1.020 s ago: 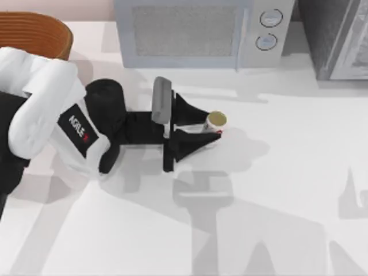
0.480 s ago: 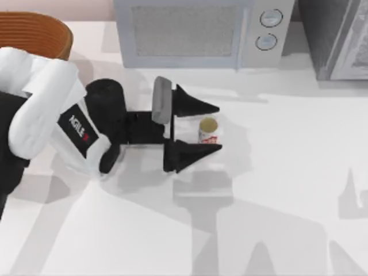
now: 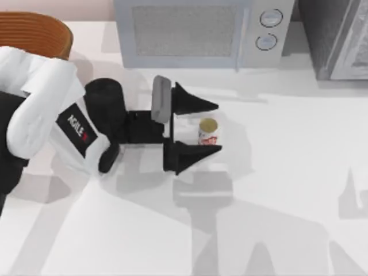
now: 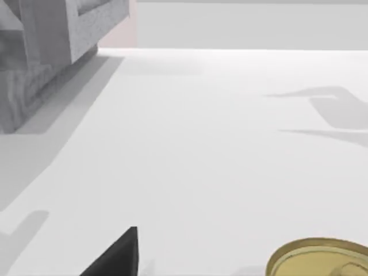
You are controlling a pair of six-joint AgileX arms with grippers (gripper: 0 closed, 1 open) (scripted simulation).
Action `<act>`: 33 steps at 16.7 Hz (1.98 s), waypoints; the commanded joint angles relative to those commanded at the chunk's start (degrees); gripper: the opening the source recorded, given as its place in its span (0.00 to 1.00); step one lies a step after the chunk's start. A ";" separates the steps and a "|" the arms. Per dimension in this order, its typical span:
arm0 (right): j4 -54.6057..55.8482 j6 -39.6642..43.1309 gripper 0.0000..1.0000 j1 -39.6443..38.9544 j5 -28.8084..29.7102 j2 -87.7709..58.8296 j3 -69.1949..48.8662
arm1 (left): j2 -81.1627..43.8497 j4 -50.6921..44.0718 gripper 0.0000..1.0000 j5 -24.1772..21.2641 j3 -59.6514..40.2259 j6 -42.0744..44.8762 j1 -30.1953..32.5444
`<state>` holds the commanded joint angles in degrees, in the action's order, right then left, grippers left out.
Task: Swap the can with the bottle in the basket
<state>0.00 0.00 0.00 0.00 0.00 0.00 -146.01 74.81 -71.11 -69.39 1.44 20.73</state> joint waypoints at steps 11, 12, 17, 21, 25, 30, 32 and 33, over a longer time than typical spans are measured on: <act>0.00 0.00 1.00 0.00 0.00 0.00 0.00 | 45.81 -27.94 1.00 25.81 23.38 -0.28 -11.23; 0.00 0.00 1.00 0.00 0.00 0.00 0.00 | 53.12 -31.44 1.00 29.09 26.49 -0.23 -12.32; 0.00 0.00 1.00 0.00 0.00 0.00 0.00 | 91.39 -48.77 1.00 45.53 42.48 -0.24 -16.94; 0.00 0.00 1.00 0.00 0.00 0.00 0.00 | 118.36 -60.89 1.00 57.25 54.48 -0.62 -19.30; 0.00 0.00 1.00 0.00 0.00 0.00 0.00 | 136.64 -69.83 1.00 66.10 63.90 -1.11 -20.45; 0.00 0.00 1.00 0.00 0.00 0.00 0.00 | 145.98 -74.80 1.00 71.10 69.37 -1.44 -20.73; 0.00 0.00 1.00 0.00 0.00 0.00 0.00 | 146.01 -74.82 1.00 71.12 69.39 -1.44 -20.73; 0.00 0.00 1.00 0.00 0.00 0.00 0.00 | 146.01 -74.82 1.00 71.12 69.39 -1.44 -20.73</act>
<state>0.00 0.00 0.00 0.00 0.00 0.00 0.00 0.00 0.00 0.00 0.00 0.00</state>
